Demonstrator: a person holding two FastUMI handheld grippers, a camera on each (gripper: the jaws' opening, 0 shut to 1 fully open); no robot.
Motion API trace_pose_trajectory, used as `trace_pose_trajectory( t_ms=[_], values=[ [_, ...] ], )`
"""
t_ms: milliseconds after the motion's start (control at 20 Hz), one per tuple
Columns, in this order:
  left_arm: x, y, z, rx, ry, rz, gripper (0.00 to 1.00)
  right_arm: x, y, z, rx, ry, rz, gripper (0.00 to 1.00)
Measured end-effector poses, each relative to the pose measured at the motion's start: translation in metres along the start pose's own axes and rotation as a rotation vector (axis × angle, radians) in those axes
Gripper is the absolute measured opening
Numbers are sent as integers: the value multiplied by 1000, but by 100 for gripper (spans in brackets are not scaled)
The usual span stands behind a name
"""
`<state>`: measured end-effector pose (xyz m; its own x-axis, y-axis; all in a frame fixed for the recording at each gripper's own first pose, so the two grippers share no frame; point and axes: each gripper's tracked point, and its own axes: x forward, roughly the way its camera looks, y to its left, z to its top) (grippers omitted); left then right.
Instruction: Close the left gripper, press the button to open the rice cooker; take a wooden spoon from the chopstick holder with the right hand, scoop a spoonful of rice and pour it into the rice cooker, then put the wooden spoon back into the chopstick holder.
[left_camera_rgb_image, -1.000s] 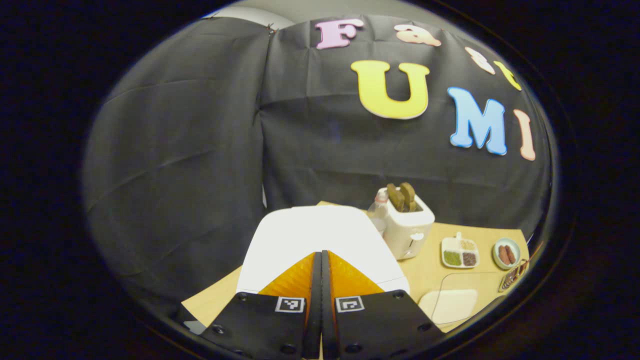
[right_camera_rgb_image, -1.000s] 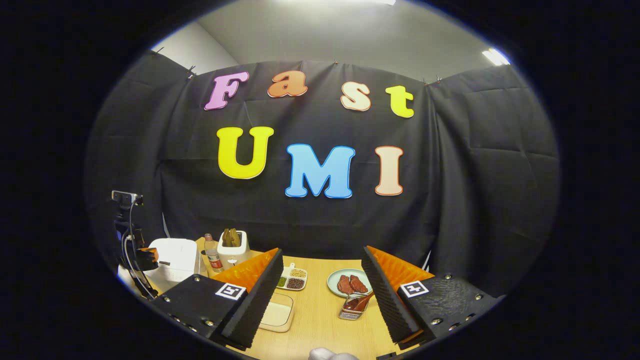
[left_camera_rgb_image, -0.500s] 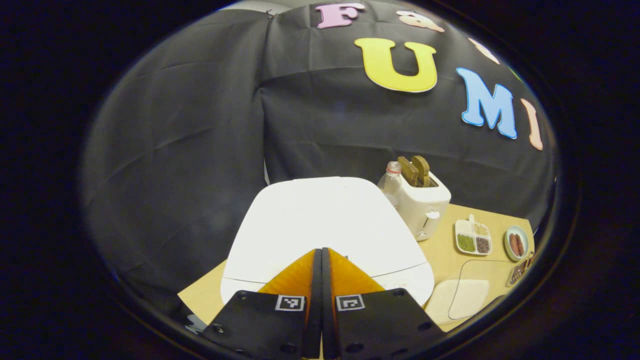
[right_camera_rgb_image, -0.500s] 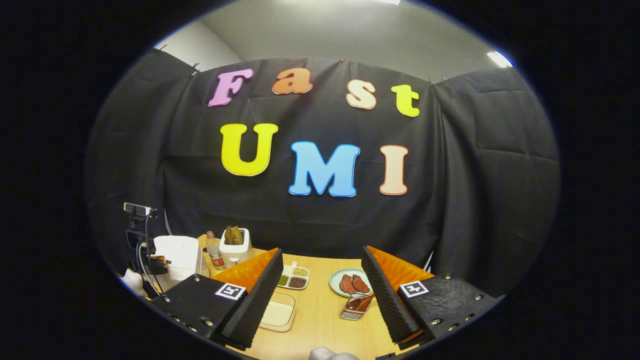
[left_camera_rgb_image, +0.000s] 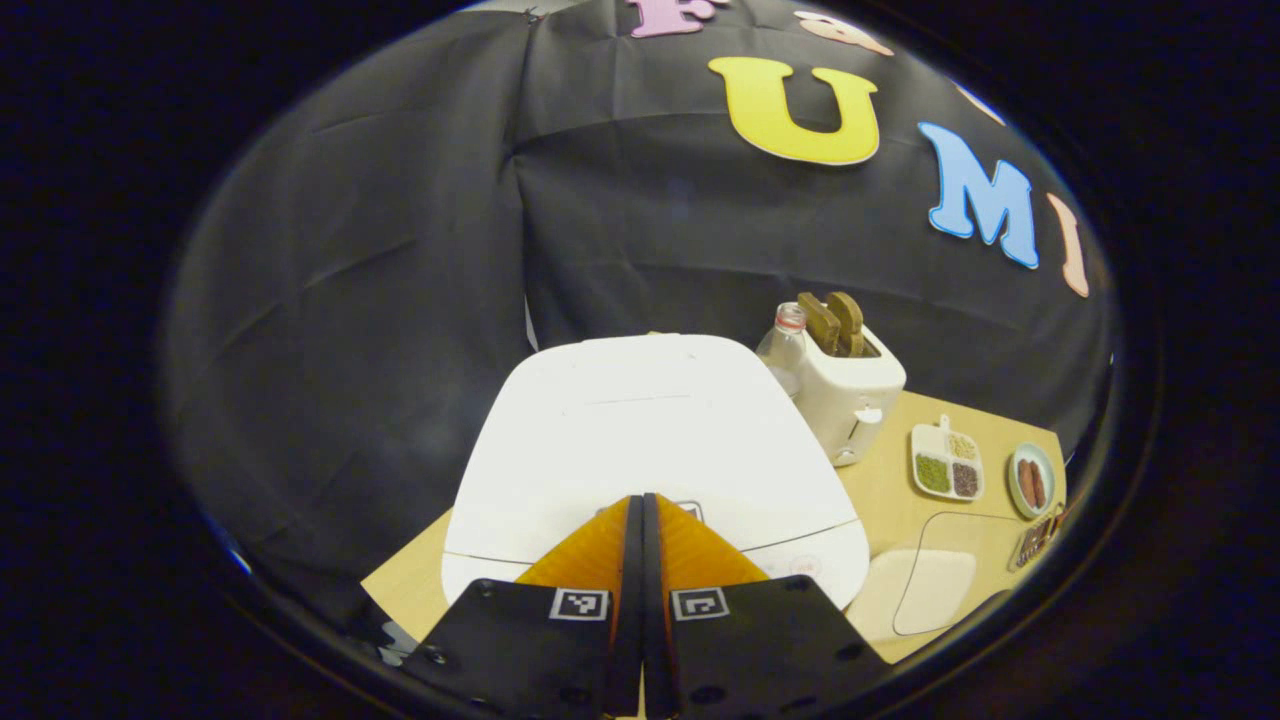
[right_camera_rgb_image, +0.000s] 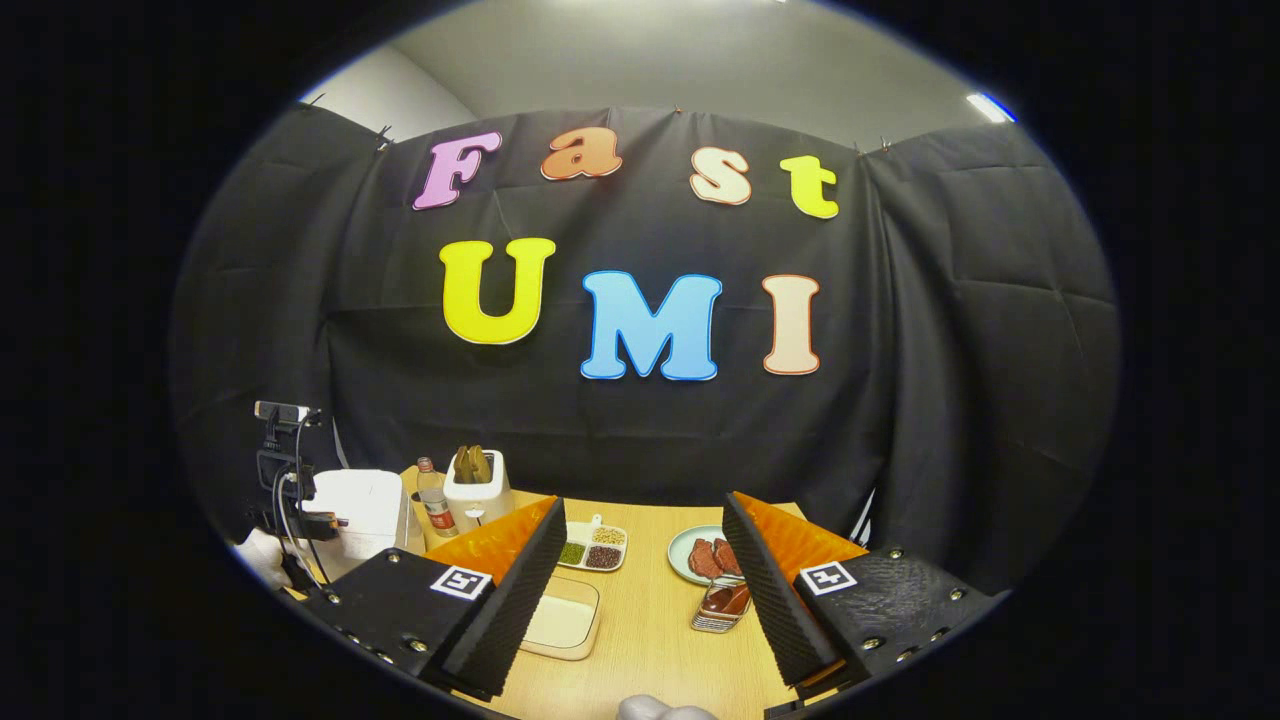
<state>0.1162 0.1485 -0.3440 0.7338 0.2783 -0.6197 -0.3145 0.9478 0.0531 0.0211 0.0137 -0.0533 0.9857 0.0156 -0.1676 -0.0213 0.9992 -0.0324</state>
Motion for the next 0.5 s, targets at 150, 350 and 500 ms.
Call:
trace_pose_trajectory(
  t_ms=[150, 350, 500],
  values=[
    [-10, 7, 42, 38, -141, 30, 9, -2, 5, 3, 31, -30, 31, 96],
    [-76, 18, 157, 20, -522, 70, 9, -5, -2, 12, 40, -74, 15, 96],
    [-132, 18, 197, 6, -629, 40, 9, -7, 2, 19, 60, -104, 34, 96]
  ],
)
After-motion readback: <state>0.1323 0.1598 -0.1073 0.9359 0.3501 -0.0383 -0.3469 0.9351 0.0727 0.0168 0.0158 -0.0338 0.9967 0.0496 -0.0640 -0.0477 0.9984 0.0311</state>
